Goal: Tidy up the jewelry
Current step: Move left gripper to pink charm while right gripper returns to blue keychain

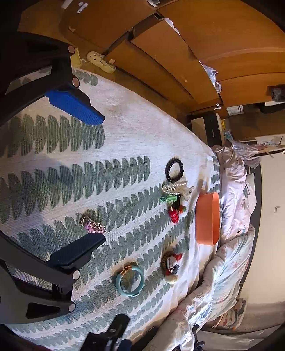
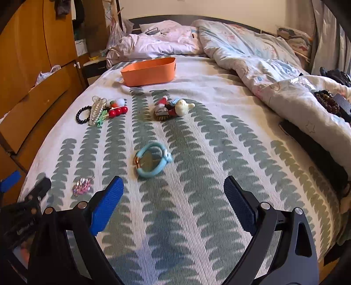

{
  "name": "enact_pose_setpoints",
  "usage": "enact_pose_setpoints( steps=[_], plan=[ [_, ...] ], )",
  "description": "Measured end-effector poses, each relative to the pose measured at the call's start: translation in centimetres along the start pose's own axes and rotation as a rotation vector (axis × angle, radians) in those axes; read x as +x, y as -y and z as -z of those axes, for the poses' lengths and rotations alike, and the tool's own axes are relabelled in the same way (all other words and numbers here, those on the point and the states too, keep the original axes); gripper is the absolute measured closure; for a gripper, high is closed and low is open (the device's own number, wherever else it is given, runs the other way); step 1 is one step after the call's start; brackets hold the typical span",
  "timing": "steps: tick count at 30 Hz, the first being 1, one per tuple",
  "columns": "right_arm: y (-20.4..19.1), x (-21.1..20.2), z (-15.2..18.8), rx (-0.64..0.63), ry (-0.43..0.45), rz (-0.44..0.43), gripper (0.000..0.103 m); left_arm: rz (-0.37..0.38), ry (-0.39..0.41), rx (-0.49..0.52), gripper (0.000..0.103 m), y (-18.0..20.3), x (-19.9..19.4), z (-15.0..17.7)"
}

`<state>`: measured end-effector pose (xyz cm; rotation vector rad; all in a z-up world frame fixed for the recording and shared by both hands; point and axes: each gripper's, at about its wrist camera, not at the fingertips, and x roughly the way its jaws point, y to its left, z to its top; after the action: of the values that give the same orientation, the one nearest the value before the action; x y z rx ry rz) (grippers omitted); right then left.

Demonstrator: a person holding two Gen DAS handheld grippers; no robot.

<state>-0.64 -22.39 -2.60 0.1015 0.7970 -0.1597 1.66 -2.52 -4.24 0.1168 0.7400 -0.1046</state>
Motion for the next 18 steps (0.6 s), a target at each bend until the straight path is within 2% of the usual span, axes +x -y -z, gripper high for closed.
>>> enact_pose_setpoints(
  steps=[5, 10, 16, 18],
  plan=[
    [-0.3, 1.8, -1.2, -0.010, -0.016, -0.018, 0.010, 0.017, -0.015, 0.041, 0.006, 1.1, 0.9, 0.1],
    [-0.8, 4.3, -2.6, -0.020, -0.078, -0.042, 0.010, 0.047, -0.034, 0.044, 0.006, 1.4, 1.7, 0.0],
    [-1.8, 7.4, -3.9, -0.050, -0.153, -0.007, 0.012, 0.035, -0.030, 0.070, 0.006, 2.2, 2.4, -0.3],
    [-1.9, 8.1, -3.8, -0.052, -0.176, -0.003, 0.015, 0.035, -0.031, 0.084, 0.006, 2.5, 2.6, -0.4]
  ],
)
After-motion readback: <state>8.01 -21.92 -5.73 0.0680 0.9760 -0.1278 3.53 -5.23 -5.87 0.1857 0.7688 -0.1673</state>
